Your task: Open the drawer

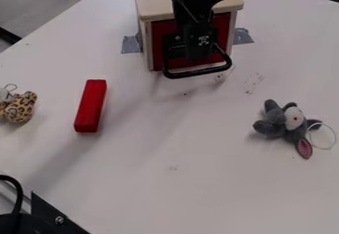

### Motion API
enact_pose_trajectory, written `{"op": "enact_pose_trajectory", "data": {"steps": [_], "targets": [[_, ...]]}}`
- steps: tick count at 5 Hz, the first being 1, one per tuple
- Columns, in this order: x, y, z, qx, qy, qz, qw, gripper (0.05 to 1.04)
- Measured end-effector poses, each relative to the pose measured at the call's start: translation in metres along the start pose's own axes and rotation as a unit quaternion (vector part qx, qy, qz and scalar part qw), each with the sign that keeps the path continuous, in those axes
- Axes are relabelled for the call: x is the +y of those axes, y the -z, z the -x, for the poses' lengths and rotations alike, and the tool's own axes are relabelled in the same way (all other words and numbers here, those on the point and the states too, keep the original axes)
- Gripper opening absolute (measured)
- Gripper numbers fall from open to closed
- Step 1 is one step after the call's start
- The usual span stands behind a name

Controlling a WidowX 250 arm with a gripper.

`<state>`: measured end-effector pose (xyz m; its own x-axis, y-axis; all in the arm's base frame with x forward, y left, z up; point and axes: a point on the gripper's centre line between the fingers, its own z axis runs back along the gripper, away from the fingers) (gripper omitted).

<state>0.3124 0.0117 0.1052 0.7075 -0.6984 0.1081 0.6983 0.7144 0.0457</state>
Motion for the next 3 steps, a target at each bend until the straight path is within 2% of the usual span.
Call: {"op": "enact_pose_trajectory", "data": {"steps": [1, 3], "targets": [[-0.003, 0.009, 0.002, 0.010, 0.000, 0.012, 0.9999, 0.999], [0.001, 0.032, -0.006, -0.013, 0.022, 0.008, 0.9996, 0.999]]}}
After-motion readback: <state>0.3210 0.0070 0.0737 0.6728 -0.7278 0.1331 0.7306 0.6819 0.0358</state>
